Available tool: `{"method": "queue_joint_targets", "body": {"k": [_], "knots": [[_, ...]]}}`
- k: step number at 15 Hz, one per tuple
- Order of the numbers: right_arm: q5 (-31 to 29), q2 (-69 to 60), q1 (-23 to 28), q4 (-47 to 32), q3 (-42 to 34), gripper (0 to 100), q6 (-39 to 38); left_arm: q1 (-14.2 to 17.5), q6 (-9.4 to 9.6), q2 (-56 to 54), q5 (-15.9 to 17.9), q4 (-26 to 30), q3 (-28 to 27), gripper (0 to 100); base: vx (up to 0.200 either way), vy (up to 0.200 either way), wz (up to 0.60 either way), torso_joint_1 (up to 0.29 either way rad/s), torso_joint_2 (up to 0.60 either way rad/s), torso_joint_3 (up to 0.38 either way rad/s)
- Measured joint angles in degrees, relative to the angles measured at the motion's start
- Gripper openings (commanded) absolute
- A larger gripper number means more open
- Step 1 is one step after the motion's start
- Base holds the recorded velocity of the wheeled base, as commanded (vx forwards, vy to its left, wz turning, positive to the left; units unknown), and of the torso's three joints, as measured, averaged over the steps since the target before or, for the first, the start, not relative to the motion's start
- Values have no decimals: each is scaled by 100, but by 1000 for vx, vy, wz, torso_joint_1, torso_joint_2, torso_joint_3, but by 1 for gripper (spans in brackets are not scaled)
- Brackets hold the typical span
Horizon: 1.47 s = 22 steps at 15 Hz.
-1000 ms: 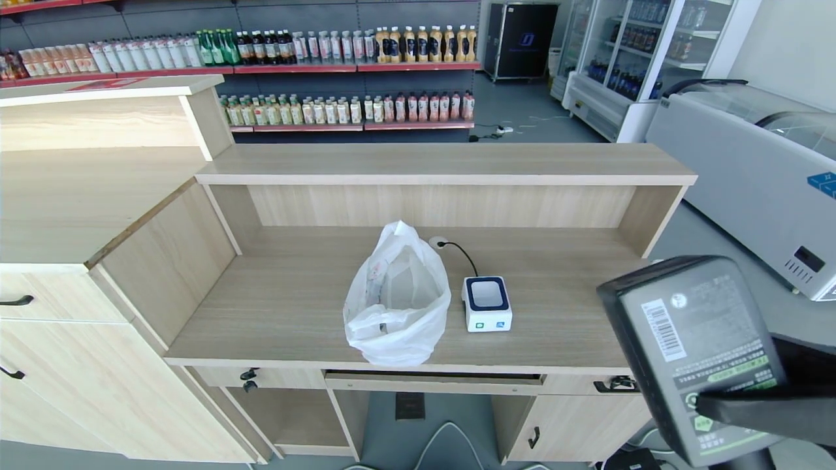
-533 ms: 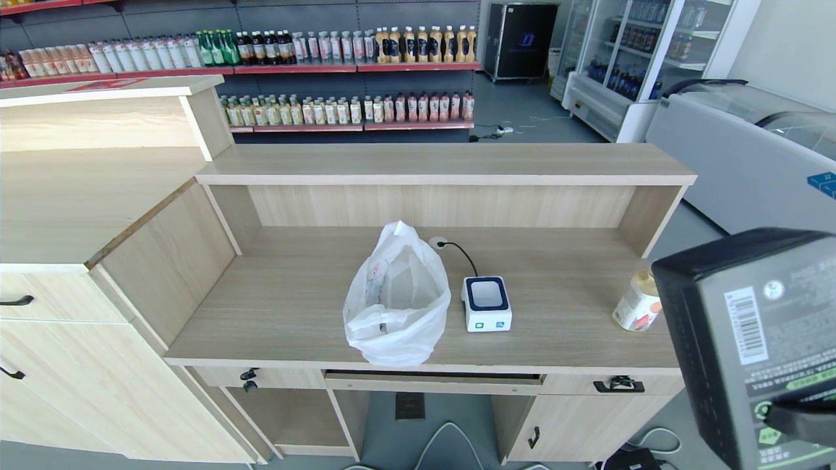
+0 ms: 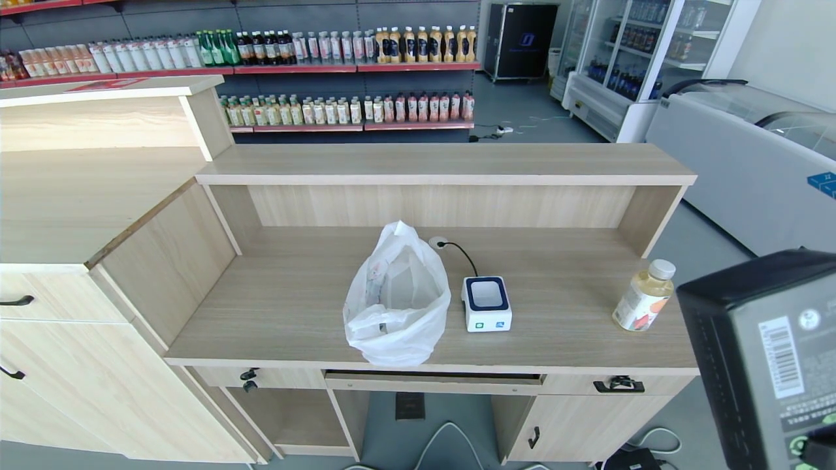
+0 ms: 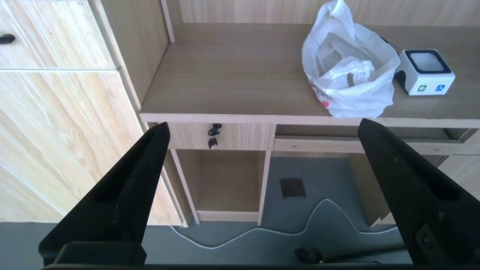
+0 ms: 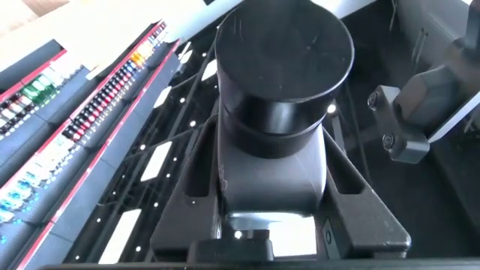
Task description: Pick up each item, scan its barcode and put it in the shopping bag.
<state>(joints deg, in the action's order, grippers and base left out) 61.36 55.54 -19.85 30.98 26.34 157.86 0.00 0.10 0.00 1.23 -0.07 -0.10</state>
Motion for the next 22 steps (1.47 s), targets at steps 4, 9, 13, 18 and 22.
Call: {"method": "queue_joint_targets", "body": {"k": [4, 9, 13, 18, 22], "knots": [[-2, -69, 67, -73, -22, 0, 5, 0, 0, 0, -1, 0, 0, 100, 0, 0, 0, 0, 0, 0], [4, -166, 69, -254, -69, 0, 87, 0, 0, 0, 0, 0, 0, 100, 0, 0, 0, 0, 0, 0], [15, -273, 76, -352, -63, 0, 123, 0, 0, 0, -1, 0, 0, 100, 0, 0, 0, 0, 0, 0], [33, -336, 117, -343, -57, 0, 139, 0, 0, 0, -1, 0, 0, 100, 0, 0, 0, 0, 0, 0], [34, -343, 161, -341, -55, 0, 137, 0, 0, 0, -1, 0, 0, 100, 0, 0, 0, 0, 0, 0]]}}
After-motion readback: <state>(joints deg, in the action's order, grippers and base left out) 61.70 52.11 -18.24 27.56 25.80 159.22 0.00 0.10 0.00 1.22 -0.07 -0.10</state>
